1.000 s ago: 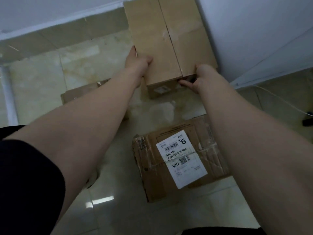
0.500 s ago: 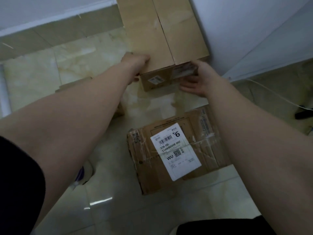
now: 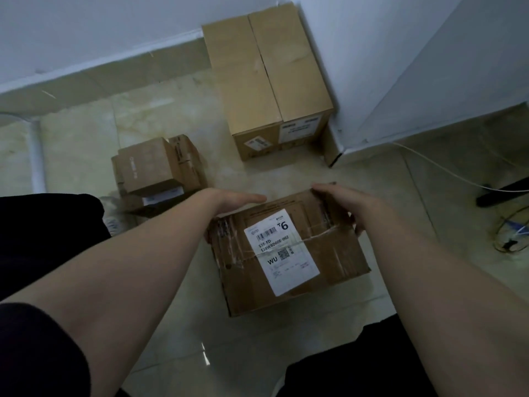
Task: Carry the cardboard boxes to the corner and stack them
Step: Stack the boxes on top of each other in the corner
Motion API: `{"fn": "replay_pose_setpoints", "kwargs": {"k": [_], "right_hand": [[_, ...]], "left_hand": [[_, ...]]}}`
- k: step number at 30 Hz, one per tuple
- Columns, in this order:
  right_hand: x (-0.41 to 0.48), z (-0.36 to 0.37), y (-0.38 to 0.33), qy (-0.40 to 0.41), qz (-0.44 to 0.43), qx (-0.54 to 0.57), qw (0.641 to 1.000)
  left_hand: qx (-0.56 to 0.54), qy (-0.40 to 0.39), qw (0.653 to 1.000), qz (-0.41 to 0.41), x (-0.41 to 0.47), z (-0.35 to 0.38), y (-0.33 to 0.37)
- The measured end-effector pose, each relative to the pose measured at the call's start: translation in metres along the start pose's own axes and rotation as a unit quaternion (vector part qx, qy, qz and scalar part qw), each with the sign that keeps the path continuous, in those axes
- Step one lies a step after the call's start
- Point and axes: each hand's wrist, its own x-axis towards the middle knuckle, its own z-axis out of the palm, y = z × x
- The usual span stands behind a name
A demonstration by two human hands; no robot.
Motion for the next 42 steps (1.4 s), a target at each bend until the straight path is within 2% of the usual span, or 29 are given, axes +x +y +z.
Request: {"fn": "replay_pose_setpoints", "kwargs": {"k": [4, 7, 10, 12, 19, 23, 27, 31, 33, 35, 38, 40, 42], "right_hand": [[-0.001, -0.001, -0.002, -0.005, 0.011, 0.063, 0.998], [0.005, -0.007, -0.003, -0.001, 0.003, 0.118, 0.993], [0.003, -0.013, -0.009, -0.013, -0.027, 0.19, 0.981], [-0.001, -0.014, -0.012, -0.024, -0.04, 0.233, 0.971], [-0.016, -0.007, -0.001, -0.028, -0.034, 0.361, 0.932], [-0.028, -0.01, -0.009, -0.029, -0.069, 0.432, 0.899], [-0.041, -0.003, -0.024, -0.018, -0.076, 0.477, 0.875], [-0.046, 0.012, -0.044, -0.033, -0.088, 0.514, 0.853], [-0.05, 0.019, -0.059, -0.046, -0.1, 0.526, 0.843], [-0.055, 0.024, -0.075, -0.046, -0.113, 0.529, 0.84], [-0.063, 0.026, -0.092, -0.031, -0.134, 0.523, 0.841], [-0.064, 0.024, -0.103, -0.035, -0.147, 0.526, 0.837], [-0.062, 0.022, -0.113, -0.044, -0.157, 0.541, 0.825]], "left_hand": [[0.064, 0.028, 0.996, 0.053, -0.018, -0.021, 0.012], [0.129, 0.117, 0.979, 0.104, -0.05, -0.048, 0.031], [0.193, 0.256, 0.935, 0.151, -0.081, -0.073, 0.05], [0.205, 0.302, 0.913, 0.184, -0.099, -0.083, 0.061], [0.214, 0.391, 0.832, 0.33, -0.153, -0.087, 0.09], [0.201, 0.428, 0.774, 0.422, -0.148, -0.098, 0.113], [0.23, 0.417, 0.749, 0.462, -0.129, -0.111, 0.129], [0.247, 0.436, 0.734, 0.458, -0.104, -0.123, 0.126], [0.174, 0.482, 0.74, 0.436, -0.092, -0.124, 0.114], [0.001, 0.488, 0.767, 0.417, -0.078, -0.118, 0.096], [-0.243, 0.367, 0.805, 0.398, -0.058, -0.104, 0.069], [-0.318, 0.259, 0.834, 0.37, -0.047, -0.093, 0.06], [-0.368, 0.157, 0.842, 0.361, -0.039, -0.086, 0.058]]}}
